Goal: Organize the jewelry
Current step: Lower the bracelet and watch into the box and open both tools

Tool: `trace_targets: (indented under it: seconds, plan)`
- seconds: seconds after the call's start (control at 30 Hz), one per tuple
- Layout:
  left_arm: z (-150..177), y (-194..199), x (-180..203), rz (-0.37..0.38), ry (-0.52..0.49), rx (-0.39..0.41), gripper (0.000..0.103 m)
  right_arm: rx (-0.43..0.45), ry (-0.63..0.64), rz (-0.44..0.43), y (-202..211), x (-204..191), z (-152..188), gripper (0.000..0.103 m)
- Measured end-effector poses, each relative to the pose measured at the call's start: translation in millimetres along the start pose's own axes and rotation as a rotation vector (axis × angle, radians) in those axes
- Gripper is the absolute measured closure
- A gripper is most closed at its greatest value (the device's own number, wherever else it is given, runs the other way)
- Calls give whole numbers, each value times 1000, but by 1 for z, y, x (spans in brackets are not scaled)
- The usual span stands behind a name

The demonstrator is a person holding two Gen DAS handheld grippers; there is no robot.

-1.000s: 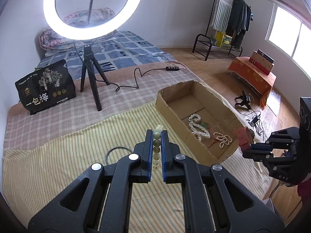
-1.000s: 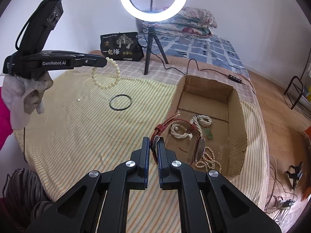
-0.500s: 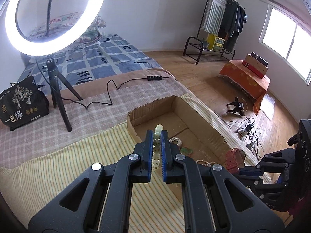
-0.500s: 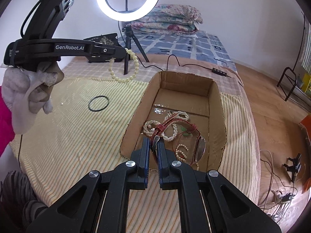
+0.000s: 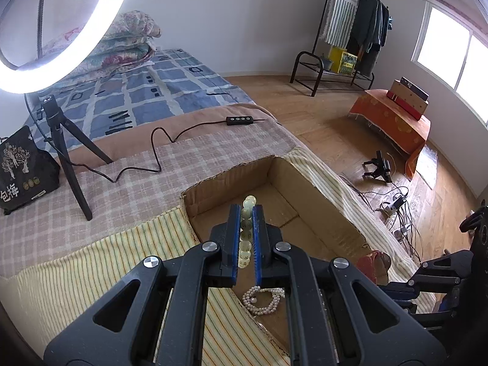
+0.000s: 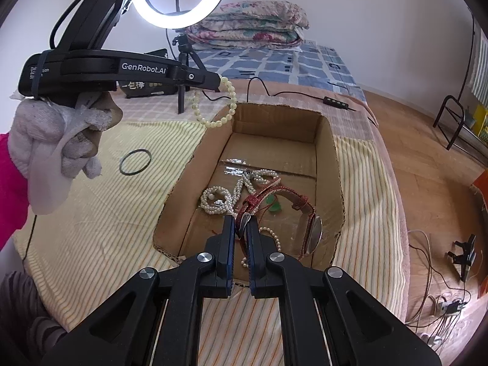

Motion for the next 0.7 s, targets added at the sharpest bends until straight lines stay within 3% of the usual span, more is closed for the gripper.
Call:
trace_targets:
  seconds: [0.37,0.67,0.7]
  plan:
    - [1,-18,8,-8,-19,-20,98,-12,-8,-16,-11,0,0,96]
    - [0,-18,13,-32,-47,-20,97,4,-6,-2,-7,-3,-2,88]
    - [0,-17,13,-37,-48,-19,97,8,-5,0,-5,-3,-2,82]
Point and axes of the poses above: each gripper's, at about its wrist camera, not at the fingertips, and y roughly against the way its jaws point, x to its right, z to its underside, the point moved 3 cm from there along -y, roughly the way its jaws point, and after that the axes turned 15 degrees about z, right-handed, at the moved point
